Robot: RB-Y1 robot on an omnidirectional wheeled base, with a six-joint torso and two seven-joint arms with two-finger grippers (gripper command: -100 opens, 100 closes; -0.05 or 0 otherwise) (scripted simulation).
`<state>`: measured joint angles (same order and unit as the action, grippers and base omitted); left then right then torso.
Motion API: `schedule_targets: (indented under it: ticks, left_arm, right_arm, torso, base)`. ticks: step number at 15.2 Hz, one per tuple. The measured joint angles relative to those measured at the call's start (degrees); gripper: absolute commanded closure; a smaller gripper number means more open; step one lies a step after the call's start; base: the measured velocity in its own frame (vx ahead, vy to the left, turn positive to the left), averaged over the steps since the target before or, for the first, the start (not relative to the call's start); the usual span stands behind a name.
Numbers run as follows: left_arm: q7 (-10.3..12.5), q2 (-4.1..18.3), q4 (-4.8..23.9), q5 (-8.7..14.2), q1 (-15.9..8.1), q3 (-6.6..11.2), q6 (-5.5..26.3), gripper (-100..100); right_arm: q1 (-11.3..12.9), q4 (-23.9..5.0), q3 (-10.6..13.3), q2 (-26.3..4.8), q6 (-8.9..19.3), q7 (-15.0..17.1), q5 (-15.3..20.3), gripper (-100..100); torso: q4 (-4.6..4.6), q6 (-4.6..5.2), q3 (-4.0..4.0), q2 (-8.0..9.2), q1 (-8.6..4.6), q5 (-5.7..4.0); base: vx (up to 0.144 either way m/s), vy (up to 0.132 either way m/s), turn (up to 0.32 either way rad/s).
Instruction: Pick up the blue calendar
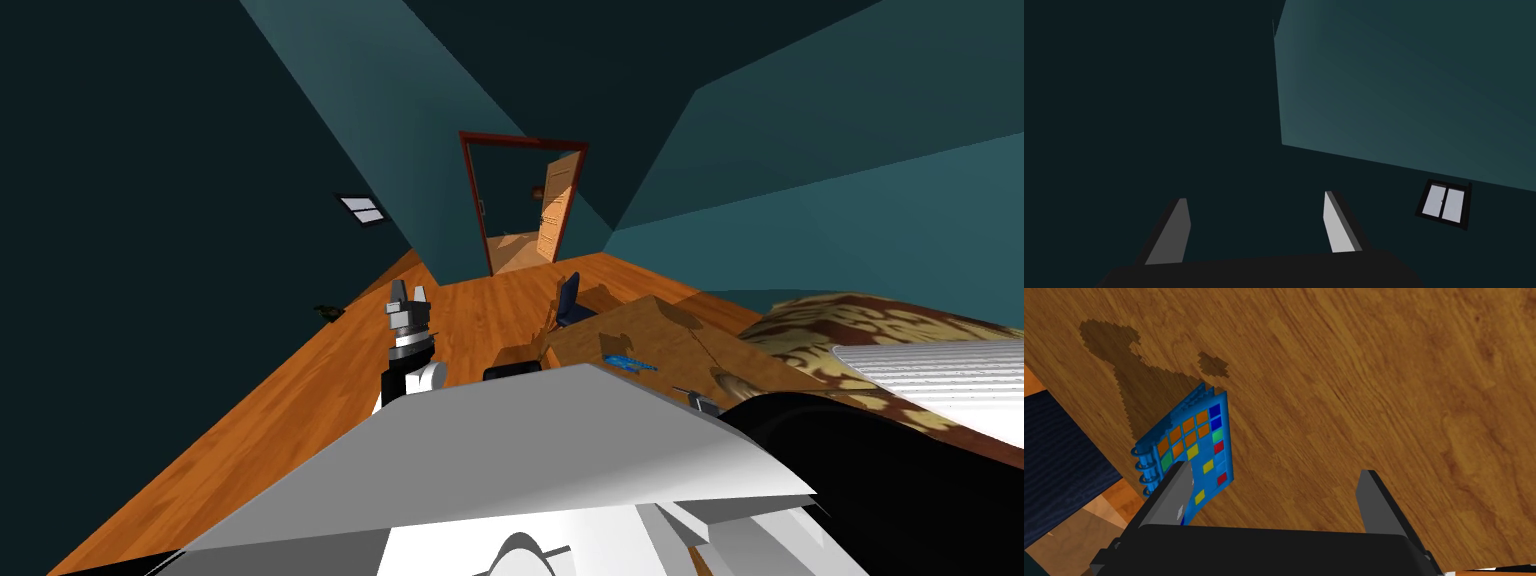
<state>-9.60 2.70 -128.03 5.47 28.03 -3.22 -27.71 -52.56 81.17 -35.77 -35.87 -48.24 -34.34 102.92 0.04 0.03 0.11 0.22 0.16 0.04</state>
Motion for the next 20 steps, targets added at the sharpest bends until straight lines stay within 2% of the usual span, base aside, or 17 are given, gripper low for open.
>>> schedule_targets:
  ticks: [5,7,11,15,20]
  left_arm:
    - [0.0,0.0,0.0,0.0,-0.02,0.0,0.0,0]
    - [0.0,0.0,0.01,0.0,0.0,0.0,0.0,0]
    - [0.0,0.01,0.0,0.0,0.04,0.01,0.0,0]
    - [0.0,0.0,0.0,0.0,0.01,0.0,0.0,0]
    - [0.0,0.0,0.0,0.0,0.01,0.0,0.0,0]
  right_arm:
    - [-0.06,3.07,-1.78,0.4,-2.44,-1.16,1.79,-100]
    - [-0.41,3.1,-1.57,0.2,-3.65,-1.2,3.02,-100]
    - [-0.48,1.3,-0.44,0.25,-2.97,-0.62,3.36,-100]
    - [-0.53,0.29,-0.08,0.07,-1.97,0.09,3.02,-100]
    - [-0.51,0.17,-0.04,0.05,-1.88,0.15,3.0,-100]
  torso:
    - [0.15,0.01,0.37,0.62,-0.04,0.0]
    - [0.06,-0.01,0.1,0.08,-0.1,-0.03]
    - [-0.22,-0.04,-0.61,-1.1,-0.22,-0.05]
    - [-0.08,0.01,-0.2,-0.36,0.03,0.01]
    - [-0.03,0.0,-0.09,-0.19,-0.04,-0.01]
  base:
    - [-0.172,0.004,0.041]
    - [0.112,-0.018,0.075]
    - [0.219,-0.029,0.013]
    - [0.015,0.021,-0.053]
    - [-0.001,-0.001,0.003]
